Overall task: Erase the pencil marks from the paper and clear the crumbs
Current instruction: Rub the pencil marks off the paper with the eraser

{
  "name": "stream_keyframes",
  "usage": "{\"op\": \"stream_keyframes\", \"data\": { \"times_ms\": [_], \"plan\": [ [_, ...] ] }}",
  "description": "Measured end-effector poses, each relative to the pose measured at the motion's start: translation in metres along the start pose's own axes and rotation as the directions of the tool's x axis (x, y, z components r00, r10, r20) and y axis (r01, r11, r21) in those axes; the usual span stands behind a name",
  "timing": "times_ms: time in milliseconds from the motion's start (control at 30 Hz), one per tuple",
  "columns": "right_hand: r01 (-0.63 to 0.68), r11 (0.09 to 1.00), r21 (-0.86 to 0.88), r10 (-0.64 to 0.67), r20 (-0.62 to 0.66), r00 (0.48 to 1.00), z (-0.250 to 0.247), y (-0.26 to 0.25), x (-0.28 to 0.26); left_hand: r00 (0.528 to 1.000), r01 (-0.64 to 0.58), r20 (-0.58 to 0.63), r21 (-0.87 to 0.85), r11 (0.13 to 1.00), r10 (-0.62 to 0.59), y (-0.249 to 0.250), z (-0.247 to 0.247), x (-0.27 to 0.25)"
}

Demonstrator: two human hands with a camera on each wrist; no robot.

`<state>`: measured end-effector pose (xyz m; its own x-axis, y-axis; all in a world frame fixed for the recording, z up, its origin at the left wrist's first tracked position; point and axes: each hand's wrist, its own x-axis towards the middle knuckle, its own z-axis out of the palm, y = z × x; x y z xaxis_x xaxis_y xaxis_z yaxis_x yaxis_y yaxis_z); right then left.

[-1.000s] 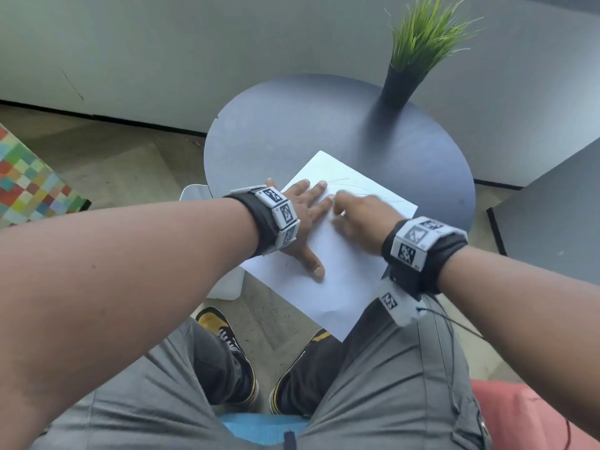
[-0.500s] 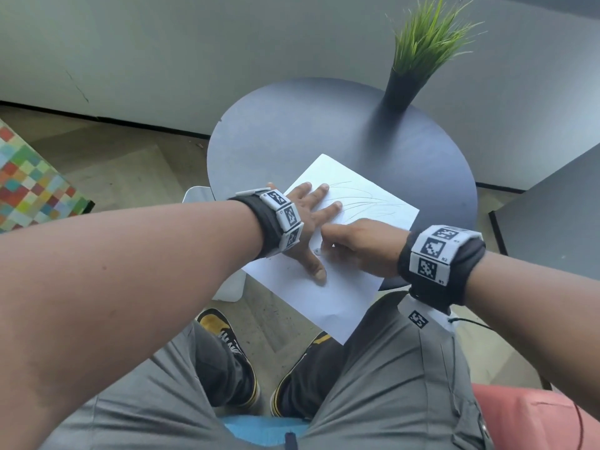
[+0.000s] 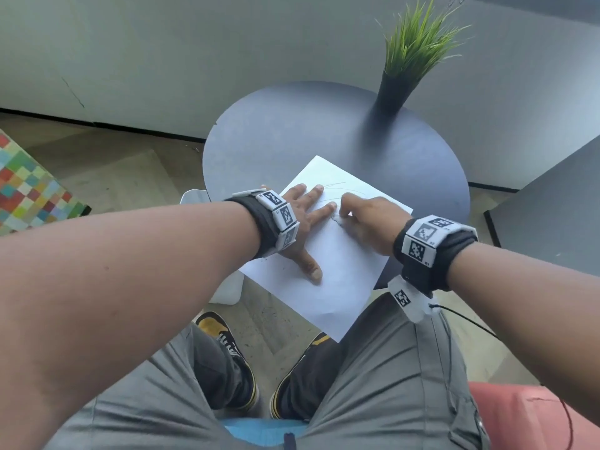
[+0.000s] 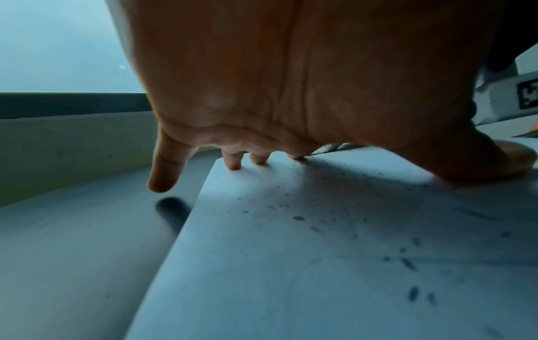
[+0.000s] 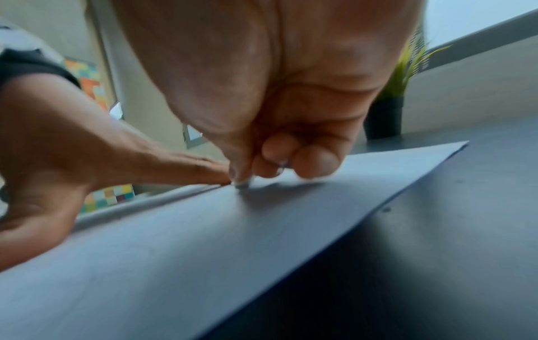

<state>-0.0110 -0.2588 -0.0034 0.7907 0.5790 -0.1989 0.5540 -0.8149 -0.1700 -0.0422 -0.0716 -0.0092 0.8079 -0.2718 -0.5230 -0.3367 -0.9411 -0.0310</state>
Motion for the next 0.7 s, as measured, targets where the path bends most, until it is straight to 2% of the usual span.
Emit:
{"op": "stream_keyframes", "data": {
  "times_ms": [33, 100, 133, 167, 200, 267, 333, 400, 467, 500, 533, 600, 700],
  "plan": [
    [0.036, 0.999, -0.001, -0.036, 0.028, 0.999, 0.002, -0.005, -0.003, 1.0, 0.003, 0.003, -0.003, 1.0, -0.003, 0.0, 0.0, 0.0],
    [0.179, 0.983, 0.045, -0.185, 0.182, 0.966, 0.005, -0.023, -0.013, 1.0, 0.007, 0.009, -0.002, 1.0, -0.007, 0.0, 0.0, -0.001],
    [0.21, 0.974, 0.089, -0.226, 0.248, 0.942, 0.006, -0.028, -0.019, 1.0, 0.005, 0.013, 0.0, 1.0, -0.005, 0.001, 0.0, 0.0],
    [0.209, 0.971, 0.114, -0.232, 0.257, 0.938, 0.006, -0.027, -0.02, 1.0, 0.003, 0.013, -0.001, 1.0, -0.003, 0.001, -0.001, 0.0],
    [0.179, 0.979, 0.1, -0.197, 0.223, 0.955, 0.005, -0.022, -0.015, 1.0, 0.001, 0.011, -0.004, 1.0, -0.001, 0.001, -0.001, 0.0],
    [-0.007, 0.999, 0.034, 0.005, 0.066, 0.998, 0.0, -0.003, 0.0, 1.0, 0.005, 0.005, -0.007, 1.0, -0.005, 0.0, -0.001, 0.0],
    [-0.138, 0.99, 0.031, 0.138, -0.004, 0.99, -0.001, 0.002, 0.001, 1.0, 0.01, 0.01, -0.008, 1.0, -0.01, 0.0, 0.0, -0.002],
    [-0.041, 0.999, 0.028, 0.04, 0.048, 0.998, 0.006, -0.014, -0.006, 1.0, 0.014, 0.016, -0.028, 1.0, -0.013, 0.0, 0.0, -0.003],
    [0.116, 0.991, 0.07, -0.125, 0.15, 0.981, 0.013, -0.032, -0.017, 1.0, 0.014, 0.015, -0.046, 0.999, -0.013, 0.0, -0.001, -0.003],
    [0.144, 0.986, 0.081, -0.156, 0.174, 0.972, 0.014, -0.031, -0.018, 1.0, 0.017, 0.01, -0.051, 0.999, -0.017, 0.0, 0.0, -0.003],
    [0.12, 0.989, 0.081, -0.132, 0.16, 0.978, 0.011, -0.025, -0.014, 1.0, 0.025, 0.004, -0.059, 0.998, -0.025, 0.001, 0.001, -0.004],
    [-0.005, 0.995, 0.099, -0.004, 0.093, 0.996, 0.005, -0.004, -0.005, 0.999, 0.051, -0.005, -0.081, 0.995, -0.051, 0.006, 0.004, -0.006],
    [-0.167, 0.973, 0.157, 0.16, 0.057, 0.985, -0.002, 0.023, -0.001, 0.997, 0.048, -0.049, -0.062, 0.997, -0.051, 0.01, 0.004, -0.011]
  ]
}}
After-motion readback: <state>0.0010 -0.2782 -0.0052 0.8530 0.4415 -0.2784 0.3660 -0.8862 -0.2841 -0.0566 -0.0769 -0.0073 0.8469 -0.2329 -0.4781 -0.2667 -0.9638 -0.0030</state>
